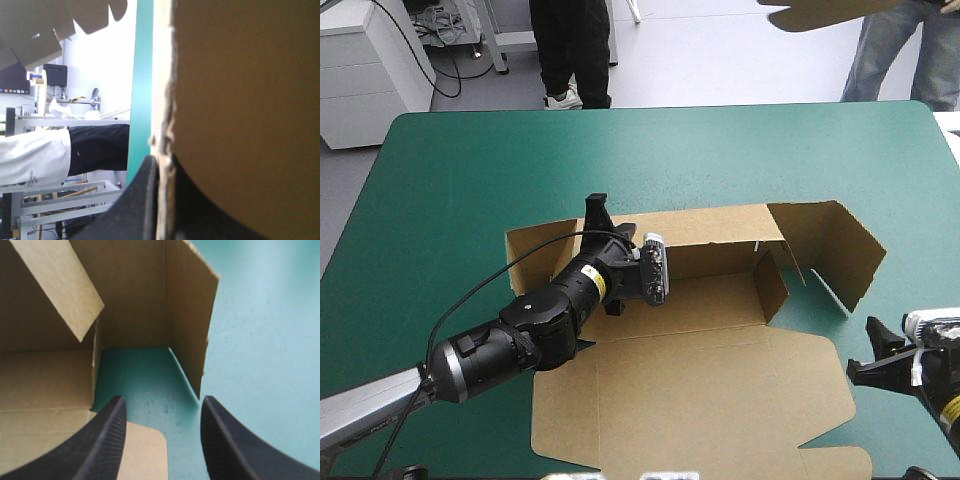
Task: Fold the box
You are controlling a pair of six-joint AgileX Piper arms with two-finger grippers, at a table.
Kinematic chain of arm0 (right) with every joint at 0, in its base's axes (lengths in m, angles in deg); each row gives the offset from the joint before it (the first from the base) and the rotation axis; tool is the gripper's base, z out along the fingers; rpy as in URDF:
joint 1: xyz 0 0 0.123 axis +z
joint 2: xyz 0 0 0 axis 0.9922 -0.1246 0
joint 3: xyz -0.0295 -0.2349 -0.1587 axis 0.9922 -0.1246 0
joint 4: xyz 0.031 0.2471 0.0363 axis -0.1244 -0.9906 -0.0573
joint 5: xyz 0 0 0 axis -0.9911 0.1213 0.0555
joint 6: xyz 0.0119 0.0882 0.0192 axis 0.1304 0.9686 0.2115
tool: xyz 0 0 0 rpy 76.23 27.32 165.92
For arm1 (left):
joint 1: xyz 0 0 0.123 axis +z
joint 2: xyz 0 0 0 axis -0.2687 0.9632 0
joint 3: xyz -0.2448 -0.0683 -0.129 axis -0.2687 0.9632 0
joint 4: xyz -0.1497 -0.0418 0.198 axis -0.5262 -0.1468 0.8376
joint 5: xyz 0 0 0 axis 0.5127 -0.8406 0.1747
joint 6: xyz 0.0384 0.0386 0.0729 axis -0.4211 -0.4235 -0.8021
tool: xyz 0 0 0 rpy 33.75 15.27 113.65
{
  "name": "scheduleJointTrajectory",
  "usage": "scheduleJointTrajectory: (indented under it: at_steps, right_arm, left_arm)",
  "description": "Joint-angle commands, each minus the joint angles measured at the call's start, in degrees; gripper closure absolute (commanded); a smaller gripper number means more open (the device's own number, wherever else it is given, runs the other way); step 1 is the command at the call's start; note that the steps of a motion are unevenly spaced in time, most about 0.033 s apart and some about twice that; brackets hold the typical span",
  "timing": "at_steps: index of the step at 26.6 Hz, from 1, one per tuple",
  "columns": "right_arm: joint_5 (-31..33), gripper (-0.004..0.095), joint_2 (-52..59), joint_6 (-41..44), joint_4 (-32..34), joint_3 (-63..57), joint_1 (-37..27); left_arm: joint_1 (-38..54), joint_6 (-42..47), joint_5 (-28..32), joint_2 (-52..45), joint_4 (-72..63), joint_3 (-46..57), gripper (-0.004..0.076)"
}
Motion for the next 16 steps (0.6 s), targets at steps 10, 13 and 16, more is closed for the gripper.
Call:
scheduleJointTrajectory:
  at_steps: [10,13,16]
  right_arm:
    - [5.68,0.0471,-12.65,-1.93,3.67,22.98,-0.05]
    - [8.76,0.0471,-17.54,-4.04,4.08,28.74,-0.05]
    - [11.99,0.0471,-23.1,-5.95,4.21,34.49,-0.05]
  left_arm:
    - [-0.66,1.22,1.22,-1.8,0.85,-1.27,0.0732]
    - [-0.66,1.22,1.22,-1.8,0.85,-1.27,0.0732]
    - [-0.66,1.22,1.12,-1.8,0.85,-1.27,0.0732]
